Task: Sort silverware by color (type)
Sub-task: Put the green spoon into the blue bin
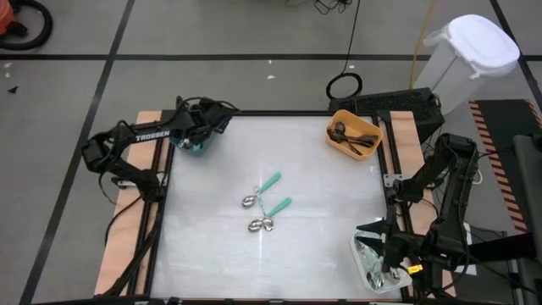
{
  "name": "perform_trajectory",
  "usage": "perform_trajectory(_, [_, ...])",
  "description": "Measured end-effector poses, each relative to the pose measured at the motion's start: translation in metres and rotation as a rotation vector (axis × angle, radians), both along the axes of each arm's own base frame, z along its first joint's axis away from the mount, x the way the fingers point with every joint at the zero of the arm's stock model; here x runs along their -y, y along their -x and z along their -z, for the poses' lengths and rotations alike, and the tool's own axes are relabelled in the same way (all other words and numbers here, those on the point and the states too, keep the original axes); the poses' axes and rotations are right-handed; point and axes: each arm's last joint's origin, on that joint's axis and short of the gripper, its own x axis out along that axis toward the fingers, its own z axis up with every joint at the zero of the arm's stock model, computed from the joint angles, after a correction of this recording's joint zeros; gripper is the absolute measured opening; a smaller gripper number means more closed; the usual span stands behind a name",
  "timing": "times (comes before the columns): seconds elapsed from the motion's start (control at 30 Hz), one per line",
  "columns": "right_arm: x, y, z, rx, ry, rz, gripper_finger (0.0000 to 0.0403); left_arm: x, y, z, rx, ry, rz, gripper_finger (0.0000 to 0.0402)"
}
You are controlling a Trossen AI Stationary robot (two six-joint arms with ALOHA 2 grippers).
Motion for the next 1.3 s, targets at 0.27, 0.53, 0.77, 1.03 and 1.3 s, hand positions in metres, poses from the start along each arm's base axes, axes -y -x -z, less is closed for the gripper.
perform_trajectory(0.27, [0.0, 0.0, 0.0, 0.0, -0.006, 0.002, 0.0141, -0.009, 0.004, -0.001, 0.012, -0.002, -0.017, 0.0086])
perform_trajectory(0.53, [0.0, 0.0, 0.0, -0.001, -0.007, 0.003, 0.0141, -0.013, 0.008, -0.001, 0.038, 0.0, -0.048, 0.0087])
perform_trajectory(0.77, [0.0, 0.0, 0.0, -0.002, -0.008, 0.002, 0.0141, -0.012, 0.007, 0.001, 0.062, 0.032, -0.033, 0.0121])
perform_trajectory(1.03, [0.0, 0.0, 0.0, -0.001, -0.013, 0.003, 0.0141, -0.002, 0.002, 0.002, 0.069, 0.042, -0.013, 0.0204])
perform_trajectory(1.3, [0.0, 0.0, 0.0, 0.001, -0.022, 0.006, 0.0141, 0.032, -0.021, 0.002, 0.088, 0.048, 0.12, 0.0211])
